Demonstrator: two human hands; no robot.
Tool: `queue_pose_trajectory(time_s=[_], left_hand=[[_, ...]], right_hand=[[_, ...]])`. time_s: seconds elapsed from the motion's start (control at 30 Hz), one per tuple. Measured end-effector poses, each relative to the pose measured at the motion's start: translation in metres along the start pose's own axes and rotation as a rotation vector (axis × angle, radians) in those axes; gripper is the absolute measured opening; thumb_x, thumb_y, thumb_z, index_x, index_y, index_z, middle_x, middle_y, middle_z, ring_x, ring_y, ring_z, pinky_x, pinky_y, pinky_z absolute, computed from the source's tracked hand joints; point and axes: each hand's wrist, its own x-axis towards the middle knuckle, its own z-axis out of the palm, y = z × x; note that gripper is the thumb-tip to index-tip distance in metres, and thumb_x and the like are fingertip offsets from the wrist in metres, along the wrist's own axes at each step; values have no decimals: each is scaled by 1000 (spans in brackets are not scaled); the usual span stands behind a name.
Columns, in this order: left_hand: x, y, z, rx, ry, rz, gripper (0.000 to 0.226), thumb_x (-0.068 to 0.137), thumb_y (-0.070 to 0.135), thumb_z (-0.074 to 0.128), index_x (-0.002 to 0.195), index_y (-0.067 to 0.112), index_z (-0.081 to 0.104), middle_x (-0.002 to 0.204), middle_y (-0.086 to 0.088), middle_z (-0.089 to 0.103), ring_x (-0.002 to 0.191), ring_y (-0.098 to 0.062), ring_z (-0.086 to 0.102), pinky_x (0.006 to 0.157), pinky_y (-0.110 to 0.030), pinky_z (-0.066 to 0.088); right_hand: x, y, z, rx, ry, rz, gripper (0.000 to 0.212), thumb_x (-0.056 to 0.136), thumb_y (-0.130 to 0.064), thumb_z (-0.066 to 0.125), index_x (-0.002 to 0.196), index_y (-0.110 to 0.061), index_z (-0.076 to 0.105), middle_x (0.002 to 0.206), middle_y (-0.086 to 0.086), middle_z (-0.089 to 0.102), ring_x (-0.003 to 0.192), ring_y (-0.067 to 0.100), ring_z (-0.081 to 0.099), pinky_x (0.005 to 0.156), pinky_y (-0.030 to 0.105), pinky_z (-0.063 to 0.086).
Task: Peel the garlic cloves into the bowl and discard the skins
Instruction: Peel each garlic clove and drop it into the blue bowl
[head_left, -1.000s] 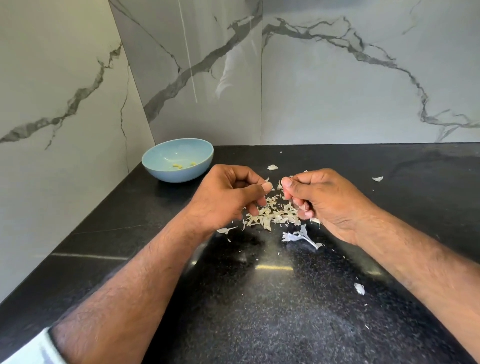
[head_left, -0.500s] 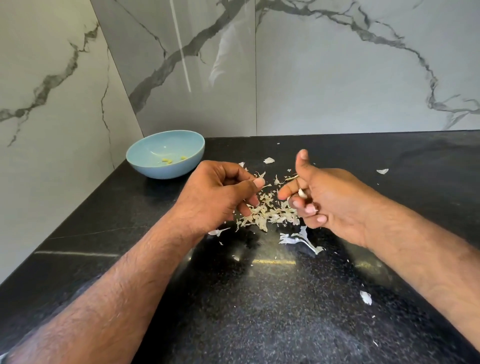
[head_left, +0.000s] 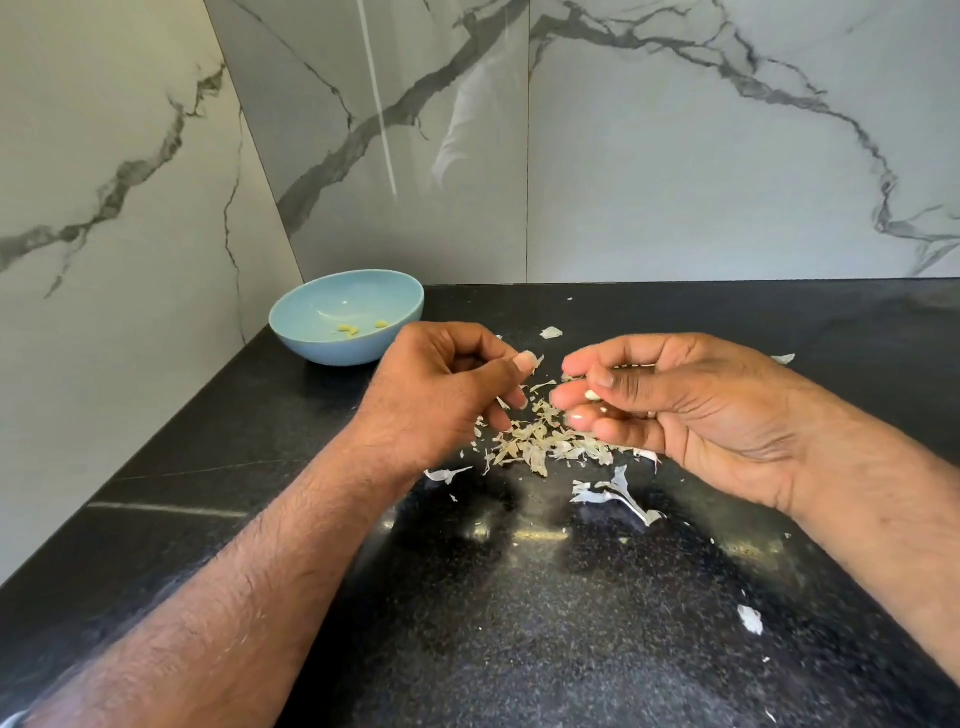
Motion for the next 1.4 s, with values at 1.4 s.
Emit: queue_pose_trajectory(time_s=[1.4], left_hand=[[-9,5,-14,63,51,63,18,96,26,76,91,9,78,78,-5,79,64,-18,73,54,-20,53]], right_hand=[[-8,2,23,-89,-3,-281,34,67,10,74,98,-2,72,101,21,79,93,29,79,80,30,63]])
